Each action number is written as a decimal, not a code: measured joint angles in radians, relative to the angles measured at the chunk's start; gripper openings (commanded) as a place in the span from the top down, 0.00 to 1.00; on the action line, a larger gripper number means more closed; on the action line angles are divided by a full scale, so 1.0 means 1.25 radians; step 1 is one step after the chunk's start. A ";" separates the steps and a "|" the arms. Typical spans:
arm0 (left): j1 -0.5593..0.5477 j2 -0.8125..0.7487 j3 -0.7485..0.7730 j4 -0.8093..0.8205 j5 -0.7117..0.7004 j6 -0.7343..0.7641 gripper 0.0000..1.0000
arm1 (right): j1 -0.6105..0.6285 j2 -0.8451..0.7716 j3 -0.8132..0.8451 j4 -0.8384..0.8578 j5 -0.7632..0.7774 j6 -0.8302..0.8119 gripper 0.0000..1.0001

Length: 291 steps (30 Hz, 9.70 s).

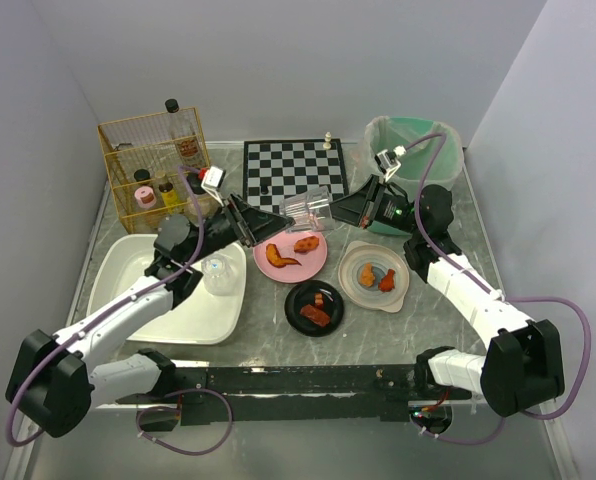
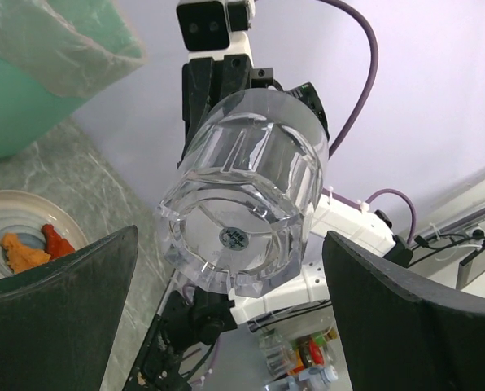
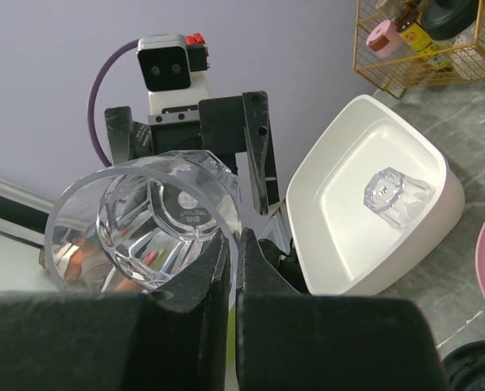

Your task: Clear the kitchen counter

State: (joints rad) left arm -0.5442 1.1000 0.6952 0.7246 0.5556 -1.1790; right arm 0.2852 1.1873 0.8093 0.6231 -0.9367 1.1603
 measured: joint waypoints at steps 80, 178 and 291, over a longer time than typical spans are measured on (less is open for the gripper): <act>0.085 0.047 0.591 -1.539 -0.737 0.400 0.99 | -0.042 0.054 0.255 -0.945 0.635 -0.486 0.00; -0.003 0.156 0.379 -0.847 -0.390 0.408 0.01 | 0.163 -0.267 -0.271 -0.822 0.615 -0.402 0.26; 0.052 0.028 0.440 -0.961 -0.370 0.515 0.01 | -0.368 0.200 0.625 -0.983 0.640 -0.193 1.00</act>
State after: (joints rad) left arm -0.4793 1.1355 1.2449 -0.4763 0.0937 -0.5346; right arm -0.1749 1.4376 1.5909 -0.6060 -0.1371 0.9195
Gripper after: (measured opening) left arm 0.994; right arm 0.056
